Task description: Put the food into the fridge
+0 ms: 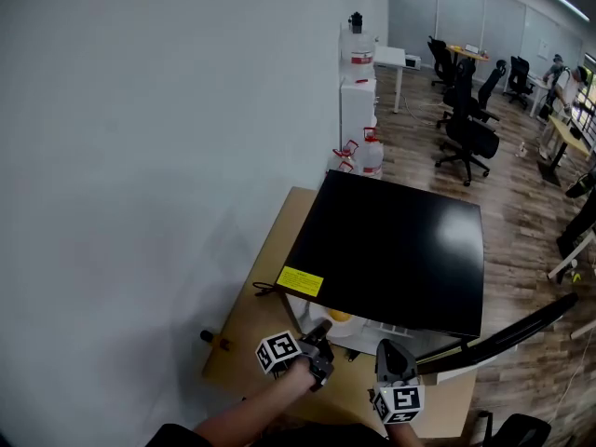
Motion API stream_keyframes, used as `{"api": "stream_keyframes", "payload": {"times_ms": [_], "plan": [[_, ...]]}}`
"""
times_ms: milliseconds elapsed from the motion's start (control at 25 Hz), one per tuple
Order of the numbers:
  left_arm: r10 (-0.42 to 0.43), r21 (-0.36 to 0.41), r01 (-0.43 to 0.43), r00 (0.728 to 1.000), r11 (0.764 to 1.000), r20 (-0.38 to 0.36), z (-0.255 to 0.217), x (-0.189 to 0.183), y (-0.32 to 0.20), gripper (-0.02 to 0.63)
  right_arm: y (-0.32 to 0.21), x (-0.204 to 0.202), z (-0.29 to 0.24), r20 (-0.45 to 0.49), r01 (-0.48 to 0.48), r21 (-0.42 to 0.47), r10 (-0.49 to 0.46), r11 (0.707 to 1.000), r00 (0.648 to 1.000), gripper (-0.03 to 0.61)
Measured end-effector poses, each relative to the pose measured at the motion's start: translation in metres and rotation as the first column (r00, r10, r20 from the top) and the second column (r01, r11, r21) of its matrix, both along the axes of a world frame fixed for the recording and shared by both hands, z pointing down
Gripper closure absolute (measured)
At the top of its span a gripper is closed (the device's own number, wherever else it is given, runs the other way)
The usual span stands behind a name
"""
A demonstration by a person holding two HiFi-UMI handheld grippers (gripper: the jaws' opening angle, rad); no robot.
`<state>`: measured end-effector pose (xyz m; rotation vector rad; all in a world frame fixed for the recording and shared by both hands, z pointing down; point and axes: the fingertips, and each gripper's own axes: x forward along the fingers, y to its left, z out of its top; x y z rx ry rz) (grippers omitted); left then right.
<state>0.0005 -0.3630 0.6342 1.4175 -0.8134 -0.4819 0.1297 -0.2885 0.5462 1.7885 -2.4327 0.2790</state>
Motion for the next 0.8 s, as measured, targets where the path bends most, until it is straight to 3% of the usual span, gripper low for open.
{"api": "stream_keyframes", "payload": {"times_ms": [800], "plan": [[-0.059, -0.016, 0.059, 0.998, 0.998, 0.005, -0.013, 0.013, -0.041, 0.584, -0.003, 0.007, 0.010, 0.000, 0.003, -0.020, -0.003, 1.000, 1.000, 0.518]]}}
